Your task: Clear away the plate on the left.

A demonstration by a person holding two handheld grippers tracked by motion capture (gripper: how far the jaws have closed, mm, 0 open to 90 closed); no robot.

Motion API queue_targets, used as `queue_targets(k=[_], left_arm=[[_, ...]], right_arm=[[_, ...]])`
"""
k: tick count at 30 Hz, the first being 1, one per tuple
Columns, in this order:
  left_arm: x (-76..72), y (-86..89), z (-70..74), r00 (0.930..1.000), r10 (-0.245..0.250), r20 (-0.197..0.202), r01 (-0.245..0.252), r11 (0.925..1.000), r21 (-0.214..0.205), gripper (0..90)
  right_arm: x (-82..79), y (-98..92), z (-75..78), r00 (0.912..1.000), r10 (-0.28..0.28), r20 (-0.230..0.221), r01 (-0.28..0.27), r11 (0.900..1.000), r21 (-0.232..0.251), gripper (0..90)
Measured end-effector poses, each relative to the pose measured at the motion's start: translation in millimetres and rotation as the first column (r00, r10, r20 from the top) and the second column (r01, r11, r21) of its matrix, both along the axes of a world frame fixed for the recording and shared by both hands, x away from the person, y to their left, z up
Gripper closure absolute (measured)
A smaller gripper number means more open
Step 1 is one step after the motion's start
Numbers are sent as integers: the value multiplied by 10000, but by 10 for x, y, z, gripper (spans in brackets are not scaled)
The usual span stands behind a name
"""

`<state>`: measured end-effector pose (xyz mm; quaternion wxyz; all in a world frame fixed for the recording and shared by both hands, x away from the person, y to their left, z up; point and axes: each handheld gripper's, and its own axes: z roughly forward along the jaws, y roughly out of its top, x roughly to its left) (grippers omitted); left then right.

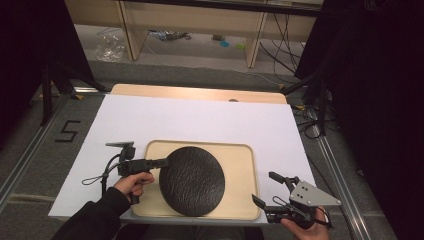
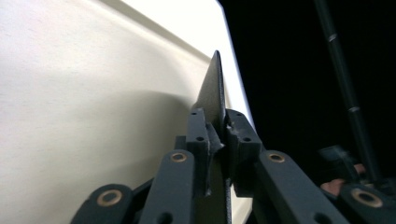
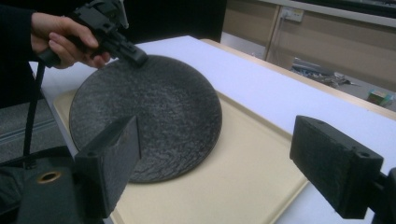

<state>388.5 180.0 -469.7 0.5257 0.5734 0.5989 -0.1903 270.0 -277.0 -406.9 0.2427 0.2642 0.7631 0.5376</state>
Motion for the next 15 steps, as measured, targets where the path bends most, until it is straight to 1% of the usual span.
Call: queue_targets(k=[1,2,3,4,5,6,7,8,9,10,11,12,14,15], left_arm=[[12,2,-17,9998,-53,201,48,9996,274,832],[10,-5,-22,9997,-176,175,171,9993,323,833],[-4,-29,-16,9993,-382,20,380,9982,461,837],[-11,-53,-17,9993,-369,15,367,9971,673,843],[-6,-62,-35,9975,-669,224,651,9952,735,844],[5,-65,-44,9943,-991,396,952,9914,901,846],[-2,-90,-33,9944,-1001,345,963,9905,985,848],[-3,-106,-30,9929,-1071,515,996,9864,1305,851],[-9,-118,-32,9936,-996,535,907,9846,1497,851],[-4,-108,-42,9931,-1067,485,980,9830,1553,847],[0,-101,-44,9928,-1133,394,1055,9812,1615,844],[4,-94,-51,9911,-1272,388,1192,9792,1643,840],[-4,-106,-56,9925,-1166,369,1076,9757,1910,835],[-4,-106,-58,9920,-1212,356,1119,9738,1979,831]], right_arm=[[3,-7,6,9999,90,-58,-91,9999,-57,177],[5,-4,-2,10000,33,-30,-33,10000,-51,177],[2,-3,-7,10000,16,-57,-16,10000,-68,177],[-8,-9,0,9999,63,-145,-65,9999,-126,177],[-8,-2,0,9999,46,-96,-47,10000,-55,177],[-5,-4,6,9998,136,-113,-136,9999,-51,177],[0,-6,5,9999,142,-83,-143,9999,-66,177],[0,-8,2,9999,91,-87,-93,9999,-134,177],[-4,-10,0,9999,73,-99,-75,9999,-140,177],[-9,-3,-1,9999,59,-101,-59,10000,-48,177],[-8,-8,4,9999,107,-88,-107,9999,-73,177],[-4,-13,8,9998,161,-66,-161,9998,-95,178],[0,-11,-4,10000,55,-75,-56,9999,-104,178],[-2,-11,-4,10000,35,-50,-35,9999,-102,178]])
